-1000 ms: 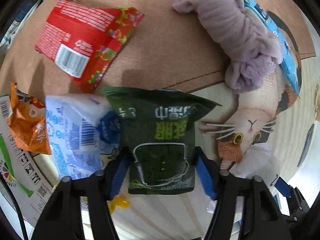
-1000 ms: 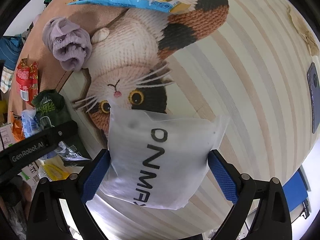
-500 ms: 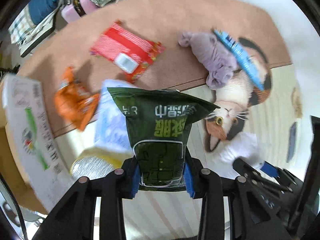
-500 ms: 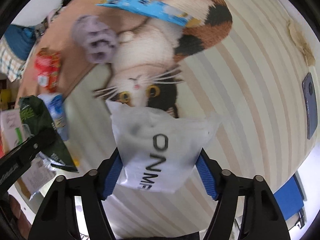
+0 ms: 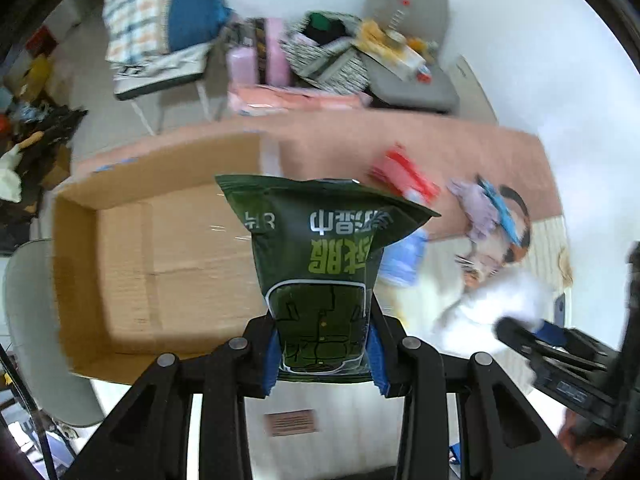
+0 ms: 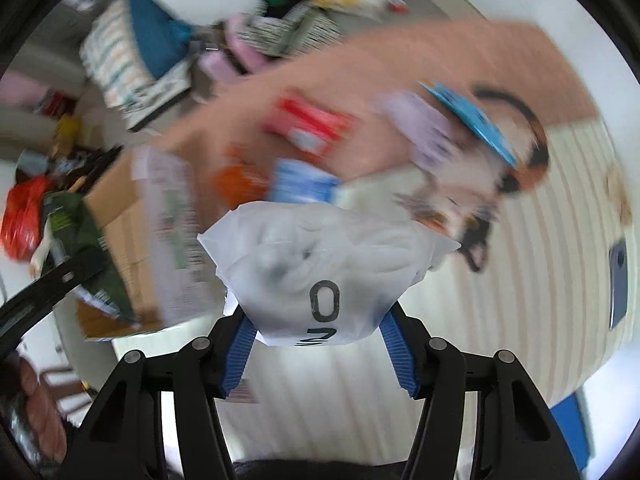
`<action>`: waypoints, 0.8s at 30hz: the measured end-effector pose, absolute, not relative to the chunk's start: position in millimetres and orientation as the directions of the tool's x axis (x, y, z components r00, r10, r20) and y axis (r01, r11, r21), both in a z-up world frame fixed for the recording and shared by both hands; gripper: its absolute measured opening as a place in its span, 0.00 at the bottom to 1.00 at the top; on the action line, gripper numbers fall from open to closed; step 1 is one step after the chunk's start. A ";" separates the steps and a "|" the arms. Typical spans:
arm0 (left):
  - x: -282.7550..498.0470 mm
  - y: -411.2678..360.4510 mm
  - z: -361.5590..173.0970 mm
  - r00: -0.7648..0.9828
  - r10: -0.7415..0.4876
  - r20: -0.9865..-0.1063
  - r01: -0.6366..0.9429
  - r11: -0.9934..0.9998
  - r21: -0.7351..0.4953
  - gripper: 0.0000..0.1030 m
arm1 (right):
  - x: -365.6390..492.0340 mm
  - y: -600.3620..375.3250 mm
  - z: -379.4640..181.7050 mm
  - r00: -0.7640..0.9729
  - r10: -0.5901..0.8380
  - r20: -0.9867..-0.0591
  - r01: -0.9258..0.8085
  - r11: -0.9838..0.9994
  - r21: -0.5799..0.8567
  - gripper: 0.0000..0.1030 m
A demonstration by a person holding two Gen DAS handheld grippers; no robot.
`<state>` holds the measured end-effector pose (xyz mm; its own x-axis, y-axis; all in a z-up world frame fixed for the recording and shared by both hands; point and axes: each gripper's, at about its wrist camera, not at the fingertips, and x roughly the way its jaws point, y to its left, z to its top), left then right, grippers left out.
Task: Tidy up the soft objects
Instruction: 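Carry both packs over the cardboard box and open both tools to drop them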
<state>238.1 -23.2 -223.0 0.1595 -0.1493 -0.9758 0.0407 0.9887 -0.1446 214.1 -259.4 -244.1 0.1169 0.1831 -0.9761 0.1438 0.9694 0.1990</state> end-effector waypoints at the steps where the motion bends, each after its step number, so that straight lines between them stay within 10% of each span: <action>1: 238.3 -11.6 -225.8 0.167 -0.143 -0.976 0.030 0.990 -0.139 0.32 | 217.2 -238.3 -232.0 0.127 0.192 -0.973 0.107 0.973 0.206 0.60; 8: 249.0 100.4 -234.8 0.160 -0.085 -0.983 -0.069 0.993 -0.098 0.32 | 251.7 -88.6 -206.7 0.095 0.228 -0.969 -0.111 0.970 0.218 0.60; 24: 328.8 171.3 -386.3 -0.147 -0.198 -0.969 -0.138 0.974 -0.178 0.32 | 355.9 82.2 -370.1 -0.229 -0.014 -0.973 -0.238 0.970 0.043 0.60</action>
<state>328.8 171.3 -386.3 -0.1467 -0.1977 -0.9692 -0.1381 0.9743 -0.1778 355.9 82.2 -370.1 -0.2287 -0.0135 -0.9734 -0.2383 0.9703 0.0425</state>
